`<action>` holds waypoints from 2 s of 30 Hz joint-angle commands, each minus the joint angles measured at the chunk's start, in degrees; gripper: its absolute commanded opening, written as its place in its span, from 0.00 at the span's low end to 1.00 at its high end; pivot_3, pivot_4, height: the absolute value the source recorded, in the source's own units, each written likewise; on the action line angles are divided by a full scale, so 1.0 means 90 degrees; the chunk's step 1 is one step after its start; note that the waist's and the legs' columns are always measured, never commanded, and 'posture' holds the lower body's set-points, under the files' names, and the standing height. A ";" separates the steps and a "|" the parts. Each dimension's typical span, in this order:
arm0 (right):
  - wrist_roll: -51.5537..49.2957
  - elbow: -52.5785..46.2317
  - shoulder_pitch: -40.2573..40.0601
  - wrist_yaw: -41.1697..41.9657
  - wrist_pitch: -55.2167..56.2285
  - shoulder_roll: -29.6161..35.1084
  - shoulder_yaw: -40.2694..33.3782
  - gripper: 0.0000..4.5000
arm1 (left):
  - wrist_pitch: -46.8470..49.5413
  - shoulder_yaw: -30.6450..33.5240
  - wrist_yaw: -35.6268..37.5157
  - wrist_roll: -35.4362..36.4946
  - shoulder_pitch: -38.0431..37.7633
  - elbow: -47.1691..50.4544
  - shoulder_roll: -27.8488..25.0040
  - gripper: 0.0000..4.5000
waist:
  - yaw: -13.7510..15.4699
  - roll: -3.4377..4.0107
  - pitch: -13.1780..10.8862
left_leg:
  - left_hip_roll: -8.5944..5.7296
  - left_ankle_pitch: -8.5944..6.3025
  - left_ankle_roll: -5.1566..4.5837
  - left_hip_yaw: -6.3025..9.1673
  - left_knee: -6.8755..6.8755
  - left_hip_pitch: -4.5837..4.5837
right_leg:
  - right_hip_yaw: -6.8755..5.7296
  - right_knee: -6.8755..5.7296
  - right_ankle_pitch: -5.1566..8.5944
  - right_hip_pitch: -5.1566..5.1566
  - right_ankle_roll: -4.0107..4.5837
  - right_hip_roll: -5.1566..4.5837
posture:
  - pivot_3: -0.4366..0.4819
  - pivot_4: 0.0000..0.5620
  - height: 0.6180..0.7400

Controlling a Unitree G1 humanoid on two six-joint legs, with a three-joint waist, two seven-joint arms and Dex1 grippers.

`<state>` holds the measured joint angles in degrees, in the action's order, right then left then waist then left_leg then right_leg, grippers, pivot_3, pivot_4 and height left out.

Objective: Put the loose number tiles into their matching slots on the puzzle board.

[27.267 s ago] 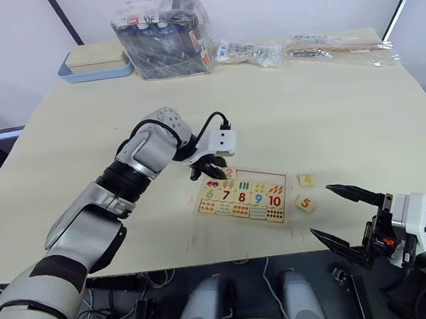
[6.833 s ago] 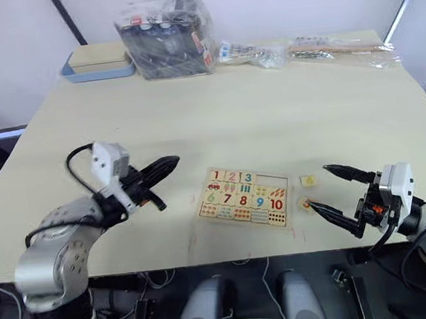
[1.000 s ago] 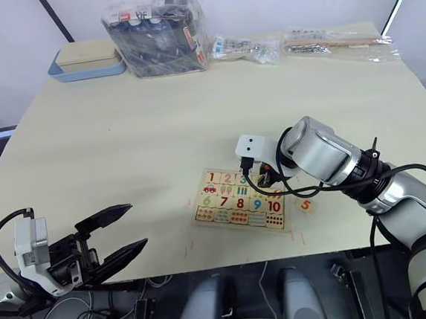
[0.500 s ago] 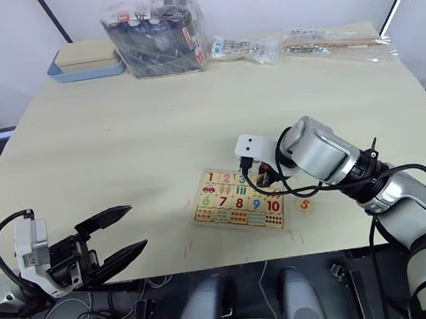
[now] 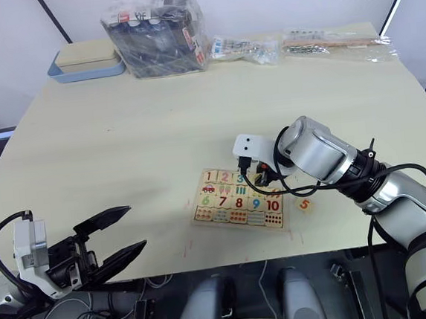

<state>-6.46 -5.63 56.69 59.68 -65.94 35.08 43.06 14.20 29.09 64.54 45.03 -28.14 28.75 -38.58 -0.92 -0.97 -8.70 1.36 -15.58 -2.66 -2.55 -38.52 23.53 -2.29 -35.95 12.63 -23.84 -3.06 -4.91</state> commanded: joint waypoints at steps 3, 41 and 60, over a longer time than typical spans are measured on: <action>0.0054 -0.0108 0.0181 0.0081 0.0059 0.0066 0.0017 0.20 | -0.0116 0.0154 -0.0020 0.0017 -0.0038 0.0172 0.0027 1.00 | 0.0001 0.0000 0.0000 | 0.0000 0.0002 0.0003 0.0000 0.0000 0.0000 | 0.0000 0.0000 0.0000 0.0000 0.0000 0.0000 | 0.48 0.27 1.00; 0.0062 -0.0301 0.0114 0.0139 -0.0051 0.0189 -0.0021 0.20 | -0.0084 0.0037 0.0029 -0.0055 0.0063 0.0135 0.0040 1.00 | 0.0010 0.0000 0.0000 | -0.0002 0.0002 0.0003 0.0001 0.0000 0.0002 | 0.0000 0.0000 -0.0001 0.0000 -0.0001 -0.0001 | 0.48 0.27 1.00; -0.0019 -0.0402 0.0084 0.0156 -0.0040 0.0201 -0.0176 0.99 | -0.0113 0.0025 0.0045 -0.0085 0.0044 0.0117 0.0073 1.00 | 0.0010 0.0000 0.0000 | -0.0002 0.0002 0.0002 0.0001 0.0000 0.0001 | 0.0000 0.0000 0.0000 0.0000 -0.0001 0.0000 | 0.48 0.27 1.00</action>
<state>-6.06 -7.48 56.69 60.88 -66.83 36.57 43.08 14.18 28.73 64.63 44.02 -27.43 28.74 -38.03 -0.83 -0.97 -8.70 1.35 -15.57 -2.64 -2.54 -38.52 23.54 -2.30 -35.95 12.63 -23.84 -3.07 -4.92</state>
